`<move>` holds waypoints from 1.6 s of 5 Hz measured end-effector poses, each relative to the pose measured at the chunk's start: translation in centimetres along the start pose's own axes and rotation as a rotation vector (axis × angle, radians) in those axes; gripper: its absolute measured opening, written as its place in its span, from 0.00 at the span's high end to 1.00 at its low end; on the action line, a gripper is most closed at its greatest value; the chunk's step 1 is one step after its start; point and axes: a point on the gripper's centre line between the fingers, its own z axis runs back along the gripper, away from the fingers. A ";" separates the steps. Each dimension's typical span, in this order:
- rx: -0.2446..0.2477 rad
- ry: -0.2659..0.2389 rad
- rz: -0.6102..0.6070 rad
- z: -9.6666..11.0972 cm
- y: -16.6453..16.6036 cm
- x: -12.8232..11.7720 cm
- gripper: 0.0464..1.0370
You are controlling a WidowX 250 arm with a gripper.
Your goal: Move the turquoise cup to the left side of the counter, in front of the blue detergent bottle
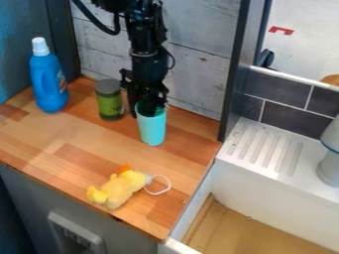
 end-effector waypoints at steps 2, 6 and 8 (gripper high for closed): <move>-0.044 -0.099 0.058 5.6 0.1 -2.2 0.93; 0.041 0.119 0.445 3.9 9.7 -14.0 0.93; -0.018 0.075 0.480 0.9 14.0 -14.0 0.93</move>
